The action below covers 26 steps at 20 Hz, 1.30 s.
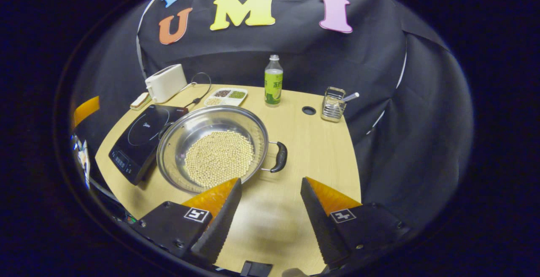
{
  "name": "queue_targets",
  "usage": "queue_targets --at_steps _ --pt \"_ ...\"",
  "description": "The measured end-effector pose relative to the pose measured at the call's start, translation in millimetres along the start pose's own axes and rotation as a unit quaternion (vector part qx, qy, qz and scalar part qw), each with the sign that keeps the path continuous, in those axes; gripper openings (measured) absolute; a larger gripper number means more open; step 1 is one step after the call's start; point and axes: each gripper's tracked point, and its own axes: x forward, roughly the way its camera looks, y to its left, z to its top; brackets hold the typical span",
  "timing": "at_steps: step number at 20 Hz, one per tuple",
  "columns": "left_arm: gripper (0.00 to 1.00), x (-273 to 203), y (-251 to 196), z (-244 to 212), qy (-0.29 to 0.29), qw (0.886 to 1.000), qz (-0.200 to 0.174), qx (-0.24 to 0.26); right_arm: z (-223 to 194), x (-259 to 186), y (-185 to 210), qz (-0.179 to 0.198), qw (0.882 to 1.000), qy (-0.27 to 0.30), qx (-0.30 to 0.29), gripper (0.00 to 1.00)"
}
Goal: First push the handle of the pot to place it horizontally, then grasp the pot with both hands and set it on the induction cooktop.
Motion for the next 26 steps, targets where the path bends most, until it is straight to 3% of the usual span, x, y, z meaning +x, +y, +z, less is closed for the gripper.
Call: queue_targets --at_steps 4,8,17,26 --pt "0.96 29 1 -28 0.034 0.999 -0.029 0.010 2 2 14 -0.014 1.000 -0.003 0.018 0.89" --pt "0.96 67 -9 -60 0.074 0.997 -0.034 0.002 8 32 19 -0.010 0.999 0.008 0.029 0.89" --pt "0.96 152 -28 -116 0.160 0.987 -0.018 0.020 9 118 8 0.007 0.997 0.066 0.034 0.91" --pt "0.94 179 -44 -134 0.196 0.980 -0.002 0.026 -4 150 9 0.030 0.993 0.113 0.030 0.89"
